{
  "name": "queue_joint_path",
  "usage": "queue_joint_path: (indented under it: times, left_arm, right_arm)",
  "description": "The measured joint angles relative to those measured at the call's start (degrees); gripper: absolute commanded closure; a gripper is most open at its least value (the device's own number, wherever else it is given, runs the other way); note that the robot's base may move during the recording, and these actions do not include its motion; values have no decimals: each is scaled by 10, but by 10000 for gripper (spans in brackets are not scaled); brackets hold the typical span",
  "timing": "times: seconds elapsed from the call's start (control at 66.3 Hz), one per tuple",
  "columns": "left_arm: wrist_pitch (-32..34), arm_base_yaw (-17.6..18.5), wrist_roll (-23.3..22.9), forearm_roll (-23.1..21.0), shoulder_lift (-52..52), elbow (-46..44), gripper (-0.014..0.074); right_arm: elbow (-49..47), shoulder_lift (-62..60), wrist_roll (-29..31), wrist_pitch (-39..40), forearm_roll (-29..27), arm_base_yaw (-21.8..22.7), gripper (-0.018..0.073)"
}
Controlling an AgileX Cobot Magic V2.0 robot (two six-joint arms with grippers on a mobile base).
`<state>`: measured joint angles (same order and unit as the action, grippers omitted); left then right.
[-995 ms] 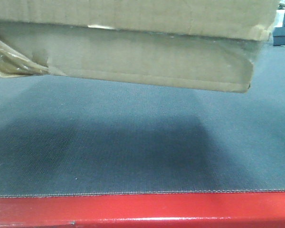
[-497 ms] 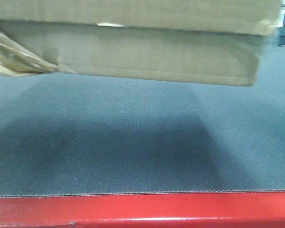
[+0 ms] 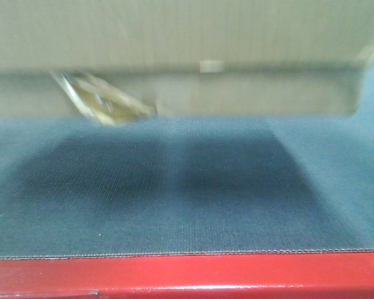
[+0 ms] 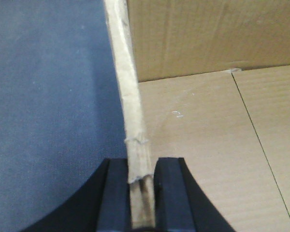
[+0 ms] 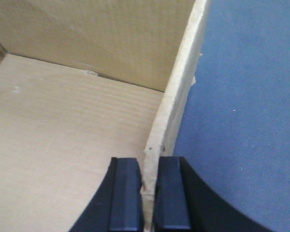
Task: Grab carton from right shelf to conveyor
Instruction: 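Lower the carton onto the grey conveyor belt with both grippers, then open both grippers and release the carton's side walls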
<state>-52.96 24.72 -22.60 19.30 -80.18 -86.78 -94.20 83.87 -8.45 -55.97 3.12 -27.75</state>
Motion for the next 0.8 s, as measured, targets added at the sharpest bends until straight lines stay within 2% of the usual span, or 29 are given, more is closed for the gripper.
queue_joint_path:
  times: [0.256,0.362,0.452,0.603,0.678,0.799]
  left_arm:
    - [27,-31,-14,5,-67,13,600]
    - [28,-42,-14,5,-85,13,555]
    - [29,-47,-14,4,-95,13,425]
    - [48,-47,-15,-14,-96,13,93]
    - [51,-46,-15,-20,-96,12,-30]
    - [36,-46,-15,-21,-95,-1,-1]
  right_arm:
    - [0,96,0,42,12,2,629]
    - [0,123,0,51,16,2,600]
    - [0,131,1,56,16,2,421]
    - [-2,133,2,65,12,2,-25]
    - [-6,133,3,67,8,0,-10]
    - [-14,130,4,66,7,0,-10]
